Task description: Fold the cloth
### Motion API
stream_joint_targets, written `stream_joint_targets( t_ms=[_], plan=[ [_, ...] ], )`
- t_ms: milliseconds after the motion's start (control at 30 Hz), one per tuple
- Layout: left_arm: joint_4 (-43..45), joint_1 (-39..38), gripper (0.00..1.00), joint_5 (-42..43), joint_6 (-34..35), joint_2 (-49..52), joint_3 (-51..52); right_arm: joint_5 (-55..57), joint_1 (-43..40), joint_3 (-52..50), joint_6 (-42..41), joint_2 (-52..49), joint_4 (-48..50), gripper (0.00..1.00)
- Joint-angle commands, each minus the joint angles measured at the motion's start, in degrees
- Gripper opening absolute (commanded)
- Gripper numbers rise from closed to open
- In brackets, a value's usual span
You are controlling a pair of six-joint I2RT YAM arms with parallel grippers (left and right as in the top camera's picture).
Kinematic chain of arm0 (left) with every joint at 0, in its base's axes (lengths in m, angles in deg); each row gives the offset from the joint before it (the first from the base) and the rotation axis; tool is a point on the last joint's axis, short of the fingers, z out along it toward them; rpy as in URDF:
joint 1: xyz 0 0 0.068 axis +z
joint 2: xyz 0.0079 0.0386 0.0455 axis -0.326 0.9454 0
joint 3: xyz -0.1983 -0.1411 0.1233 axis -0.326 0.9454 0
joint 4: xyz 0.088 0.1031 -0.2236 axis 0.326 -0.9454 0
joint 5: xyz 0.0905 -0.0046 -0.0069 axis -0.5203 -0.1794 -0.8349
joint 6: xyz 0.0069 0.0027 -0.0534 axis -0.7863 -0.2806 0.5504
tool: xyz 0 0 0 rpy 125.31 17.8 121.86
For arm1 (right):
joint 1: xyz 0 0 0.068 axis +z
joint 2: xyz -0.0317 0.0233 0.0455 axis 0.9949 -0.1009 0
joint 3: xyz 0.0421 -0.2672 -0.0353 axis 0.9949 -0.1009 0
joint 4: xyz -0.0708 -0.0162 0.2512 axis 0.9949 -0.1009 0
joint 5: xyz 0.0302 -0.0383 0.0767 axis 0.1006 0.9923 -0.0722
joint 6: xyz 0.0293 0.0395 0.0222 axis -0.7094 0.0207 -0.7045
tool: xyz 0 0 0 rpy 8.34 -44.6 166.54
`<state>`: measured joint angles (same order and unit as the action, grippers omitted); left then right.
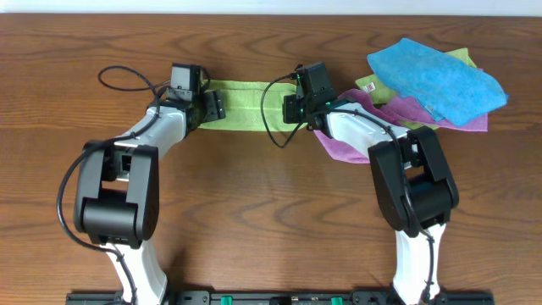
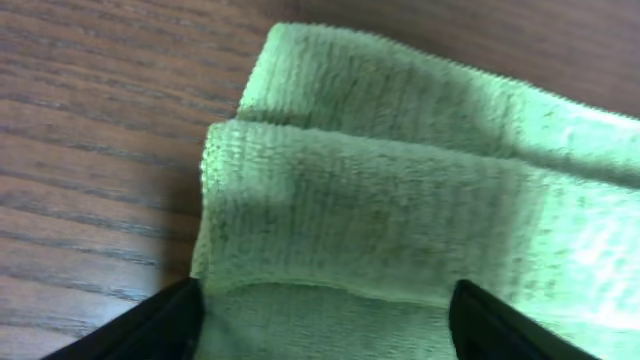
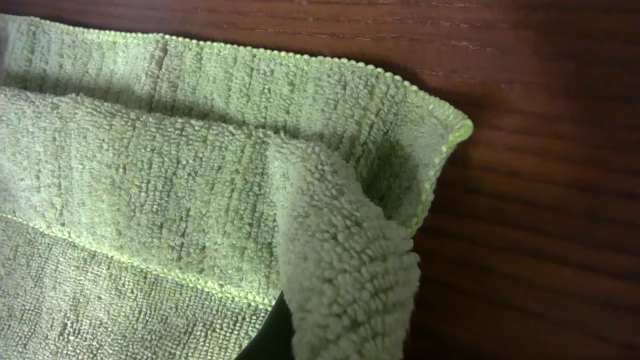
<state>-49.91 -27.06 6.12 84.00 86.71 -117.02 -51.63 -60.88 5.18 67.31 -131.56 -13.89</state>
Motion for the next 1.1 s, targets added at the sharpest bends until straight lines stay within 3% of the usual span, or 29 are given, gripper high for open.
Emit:
stream_joint_targets(
  t_ms=[0,167,500,1067],
  plan=[
    [-0.4,0.2,0.75,-0.3,-0.7,1.6,-0.5,0.7,0.3,0.0,0.0,-1.8,-1.2,0.02],
    [-1.2,0.2,0.69,-0.3,-0.5,1.6,-0.5,0.8,0.3,0.0,0.1,-1.1,-2.6,0.02],
    [-1.7,0.2,0.7,-0.2,-0.5,1.6,-0.5,1.2,0.4,0.6,0.0,4.2,-4.7,0.02],
    [-3.6,0.0,0.7,0.0,-0.6,1.6,-0.5,6.8,6.6,6.5,1.4,4.5,-9.0,0.02]
  ],
)
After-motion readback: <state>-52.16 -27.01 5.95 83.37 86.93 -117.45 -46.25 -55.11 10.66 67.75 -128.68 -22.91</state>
